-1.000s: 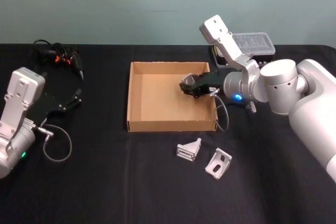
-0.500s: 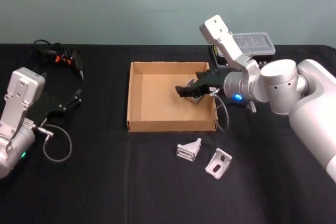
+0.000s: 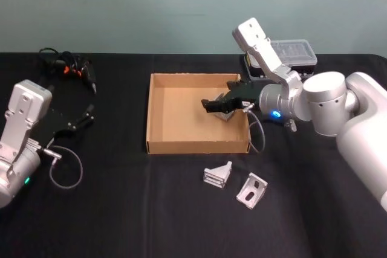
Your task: Use one hand to pick up the angle iron from the table and place it into the box.
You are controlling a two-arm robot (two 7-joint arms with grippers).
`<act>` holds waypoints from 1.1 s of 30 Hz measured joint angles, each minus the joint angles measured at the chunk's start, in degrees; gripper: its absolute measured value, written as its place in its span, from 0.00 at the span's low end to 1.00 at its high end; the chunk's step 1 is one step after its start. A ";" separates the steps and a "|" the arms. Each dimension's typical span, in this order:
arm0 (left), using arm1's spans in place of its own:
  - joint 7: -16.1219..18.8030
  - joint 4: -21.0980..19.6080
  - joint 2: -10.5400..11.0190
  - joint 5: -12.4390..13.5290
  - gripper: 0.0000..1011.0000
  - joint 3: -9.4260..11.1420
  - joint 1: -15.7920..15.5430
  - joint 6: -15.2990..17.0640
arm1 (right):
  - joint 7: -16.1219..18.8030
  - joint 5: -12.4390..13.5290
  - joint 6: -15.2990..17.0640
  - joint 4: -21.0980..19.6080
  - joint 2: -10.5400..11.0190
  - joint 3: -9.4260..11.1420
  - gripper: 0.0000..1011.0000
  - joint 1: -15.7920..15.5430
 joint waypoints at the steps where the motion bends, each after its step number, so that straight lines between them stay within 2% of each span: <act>1: 0.00 0.00 0.00 0.00 1.00 0.00 0.00 0.00 | -0.01 0.09 -0.11 -0.63 0.18 0.15 0.99 -0.31; 5: 0.00 0.00 0.00 0.00 1.00 0.00 0.00 0.00 | 0.11 1.02 -0.04 -5.31 1.69 1.18 0.99 -2.37; 6: 0.00 0.00 0.00 0.00 1.00 0.00 0.00 0.00 | 0.11 1.02 -0.04 -5.31 1.69 1.18 0.99 -2.37; 8: 0.00 0.00 0.00 0.00 1.00 0.00 0.00 -0.01 | 0.66 1.99 0.92 -9.37 3.16 1.90 0.99 -4.04; 9: 0.00 0.00 0.00 0.00 1.00 0.00 0.00 0.00 | 0.66 1.99 0.92 -9.37 3.16 1.90 0.99 -4.04; 12: 0.00 0.00 0.00 0.00 1.00 0.00 0.00 0.00 | 1.19 2.85 3.00 -14.70 5.29 2.23 0.99 -6.14; 13: 0.00 0.00 0.00 0.00 1.00 0.00 0.00 0.00 | 1.44 3.15 4.51 -17.76 6.67 2.23 0.99 -7.30; 14: 0.00 0.00 0.00 0.00 1.00 0.00 0.00 0.00 | 1.44 3.15 4.51 -17.76 6.67 2.23 0.99 -7.30; 15: 0.00 0.00 0.00 0.00 1.00 0.00 0.00 0.00 | 2.16 3.85 6.92 -22.40 8.90 2.21 0.99 -9.23; 19: 0.00 0.00 0.00 0.00 1.00 0.00 0.00 0.00 | 3.15 5.06 10.26 -28.78 12.16 2.45 0.99 -12.25; 20: 0.00 0.00 0.00 0.00 1.00 0.00 0.00 0.00 | 3.56 5.79 11.70 -31.95 13.88 2.84 0.99 -13.94; 22: 0.00 0.00 0.00 0.00 1.00 0.00 0.00 0.00 | 3.86 6.88 13.33 -35.72 16.05 3.61 0.99 -16.40; 25: 0.00 -0.01 0.00 0.00 1.00 0.00 0.00 -0.01 | 3.89 8.54 15.16 -40.07 18.75 5.06 0.99 -19.82; 33: 0.00 0.00 0.00 0.00 1.00 0.00 0.00 0.00 | 3.43 11.63 17.52 -48.12 24.37 7.77 0.99 -27.27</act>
